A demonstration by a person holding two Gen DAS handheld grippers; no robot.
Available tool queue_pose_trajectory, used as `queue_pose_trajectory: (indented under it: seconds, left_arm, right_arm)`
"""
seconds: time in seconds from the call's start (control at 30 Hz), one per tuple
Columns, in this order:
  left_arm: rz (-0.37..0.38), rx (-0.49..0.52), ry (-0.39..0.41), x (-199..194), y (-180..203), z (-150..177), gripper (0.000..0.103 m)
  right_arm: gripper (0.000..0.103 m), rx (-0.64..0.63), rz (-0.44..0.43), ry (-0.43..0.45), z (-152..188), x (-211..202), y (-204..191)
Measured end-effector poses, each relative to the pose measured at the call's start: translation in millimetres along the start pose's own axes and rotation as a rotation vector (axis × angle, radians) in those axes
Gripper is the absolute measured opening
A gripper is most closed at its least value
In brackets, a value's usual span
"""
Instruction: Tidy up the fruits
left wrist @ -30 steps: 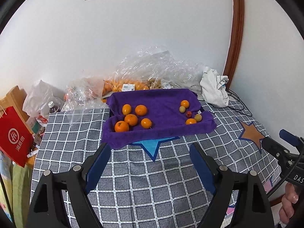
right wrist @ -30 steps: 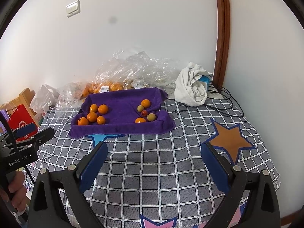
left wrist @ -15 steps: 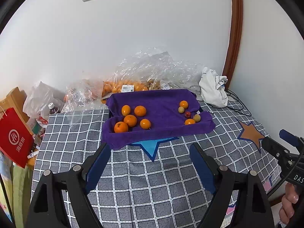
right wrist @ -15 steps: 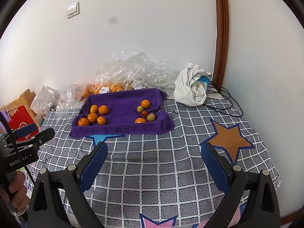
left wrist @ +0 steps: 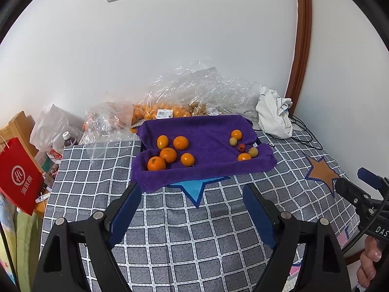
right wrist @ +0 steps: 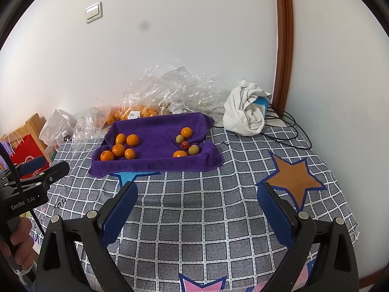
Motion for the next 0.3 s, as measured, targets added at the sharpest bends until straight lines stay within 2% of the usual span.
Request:
queue_pose_trajectory:
  seconds: [0.3]
  left_arm:
    - [-0.003, 0.003, 0.003, 2.9, -4.0, -0.4, 0.085]
  right_arm:
    - [0.098, -0.01, -0.006, -0.001, 3.1, 3.7, -4.8]
Point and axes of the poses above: each gripper's, at about its wrist camera, not at the fingertips, and x roughly the way its jaws point, y to its right, z to its underside, the point moved 8 cm from there along x, roughly the way its jaws point, and after that the axes turned 3 degrees about -z, right-handed, at the moved point
